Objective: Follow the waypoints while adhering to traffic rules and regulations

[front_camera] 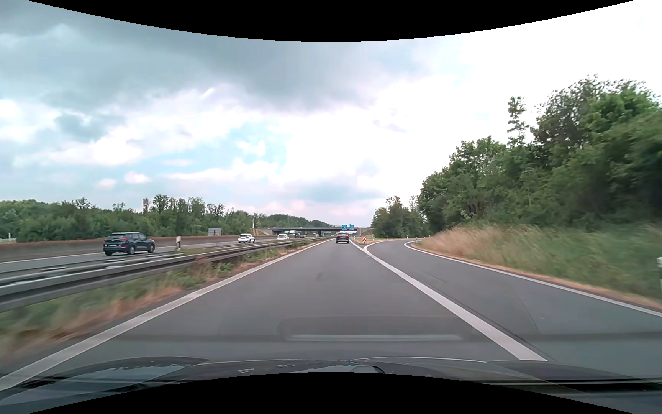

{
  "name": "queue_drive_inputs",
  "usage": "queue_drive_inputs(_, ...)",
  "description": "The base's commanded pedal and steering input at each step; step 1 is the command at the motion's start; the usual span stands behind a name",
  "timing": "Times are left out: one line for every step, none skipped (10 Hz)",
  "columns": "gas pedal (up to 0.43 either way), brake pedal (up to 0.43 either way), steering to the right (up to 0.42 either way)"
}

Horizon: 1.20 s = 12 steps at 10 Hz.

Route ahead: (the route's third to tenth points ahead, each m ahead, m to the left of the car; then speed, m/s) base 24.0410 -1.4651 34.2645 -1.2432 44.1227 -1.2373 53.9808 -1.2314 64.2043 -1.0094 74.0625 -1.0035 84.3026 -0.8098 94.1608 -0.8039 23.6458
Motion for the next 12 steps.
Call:
queue_drive_inputs(0.169, 0.000, -0.001)
queue_drive_inputs(0.169, 0.000, 0.000)
queue_drive_inputs(0.169, 0.000, -0.001)
queue_drive_inputs(0.169, 0.000, -0.001)
queue_drive_inputs(0.169, 0.000, -0.001)
queue_drive_inputs(0.169, 0.000, -0.001)
queue_drive_inputs(0.169, 0.000, -0.001)
queue_drive_inputs(0.177, 0.000, -0.001)
queue_drive_inputs(0.177, 0.000, -0.001)
queue_drive_inputs(0.177, 0.000, -0.001)
queue_drive_inputs(0.177, 0.000, -0.001)
queue_drive_inputs(0.177, 0.000, -0.001)
